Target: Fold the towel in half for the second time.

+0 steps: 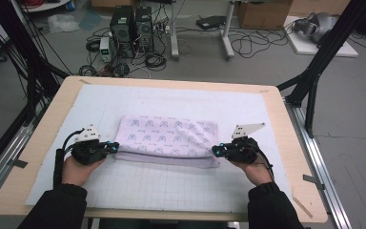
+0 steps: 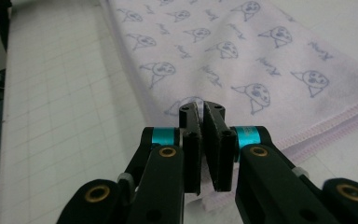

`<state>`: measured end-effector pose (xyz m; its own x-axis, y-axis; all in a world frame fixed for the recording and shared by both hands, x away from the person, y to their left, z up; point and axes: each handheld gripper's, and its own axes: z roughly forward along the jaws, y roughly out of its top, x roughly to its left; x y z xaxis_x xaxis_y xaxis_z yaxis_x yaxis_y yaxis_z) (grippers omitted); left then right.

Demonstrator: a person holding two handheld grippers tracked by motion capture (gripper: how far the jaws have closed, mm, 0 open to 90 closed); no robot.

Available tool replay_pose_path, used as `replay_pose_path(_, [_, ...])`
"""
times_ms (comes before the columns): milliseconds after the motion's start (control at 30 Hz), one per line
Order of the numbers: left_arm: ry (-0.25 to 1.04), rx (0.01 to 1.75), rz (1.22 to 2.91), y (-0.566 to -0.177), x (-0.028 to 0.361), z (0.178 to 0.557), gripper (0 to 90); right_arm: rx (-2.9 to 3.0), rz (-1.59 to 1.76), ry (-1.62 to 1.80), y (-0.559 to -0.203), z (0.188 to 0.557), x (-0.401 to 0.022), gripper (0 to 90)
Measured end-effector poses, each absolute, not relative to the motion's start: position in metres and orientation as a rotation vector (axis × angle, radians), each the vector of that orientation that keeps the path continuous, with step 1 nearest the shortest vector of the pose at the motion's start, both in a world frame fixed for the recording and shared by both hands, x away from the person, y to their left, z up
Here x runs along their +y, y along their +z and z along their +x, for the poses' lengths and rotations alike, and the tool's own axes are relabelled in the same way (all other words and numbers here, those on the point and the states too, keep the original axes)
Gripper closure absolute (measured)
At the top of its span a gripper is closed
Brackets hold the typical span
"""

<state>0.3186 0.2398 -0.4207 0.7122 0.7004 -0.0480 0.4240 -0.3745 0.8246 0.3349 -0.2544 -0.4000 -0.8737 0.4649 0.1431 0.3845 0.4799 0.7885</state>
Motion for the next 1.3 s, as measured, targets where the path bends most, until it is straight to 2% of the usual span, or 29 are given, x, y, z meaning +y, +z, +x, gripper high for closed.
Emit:
replay_pose_path(133, [0.348, 0.871, 2.016, -0.427, 0.244, 0.313, 86.0, 2.685, 0.746, 1.32, -0.411, 0.326, -0.25, 84.7])
replay_pose_path(200, [0.343, 0.865, 1.992, -0.427, 0.245, 0.311, 74.4, 2.704, 0.774, 1.287, -0.418, 0.327, -0.25, 77.1])
replay_pose_path(233, [0.331, 0.861, 1.971, -0.426, 0.245, 0.311, 73.1, 2.678, 0.779, 1.351, -0.418, 0.328, -0.252, 76.4])
replay_pose_path(333, [0.324, 0.871, 1.974, -0.425, 0.239, 0.316, 74.2, 2.599, 0.813, 1.441, -0.413, 0.333, -0.253, 76.6])
replay_pose_path(467, [0.323, 0.886, 2.022, -0.432, 0.229, 0.321, 78.1, 2.634, 0.859, 1.373, -0.423, 0.343, -0.245, 76.6])
replay_pose_path(567, [0.321, 0.915, 2.064, -0.44, 0.226, 0.322, 76.9, 2.682, 0.878, 1.29, -0.433, 0.346, -0.242, 76.5])
replay_pose_path(833, [0.327, 0.907, 2.027, -0.442, 0.23, 0.315, 74.2, 2.688, 0.87, 1.201, -0.437, 0.344, -0.242, 75.6])
replay_pose_path(933, [0.34, 0.905, 1.999, -0.438, 0.233, 0.31, 69.4, 2.672, 0.873, 1.235, -0.434, 0.342, -0.243, 70.1])
replay_pose_path(1200, [0.345, 0.892, 1.909, -0.424, 0.237, 0.291, 51.8, 2.562, 0.871, 1.367, -0.416, 0.327, -0.242, 46.7])
replay_pose_path(1300, [0.35, 0.876, 1.915, -0.421, 0.234, 0.284, 48.6, 2.482, 0.861, 1.402, -0.408, 0.317, -0.242, 39.4])
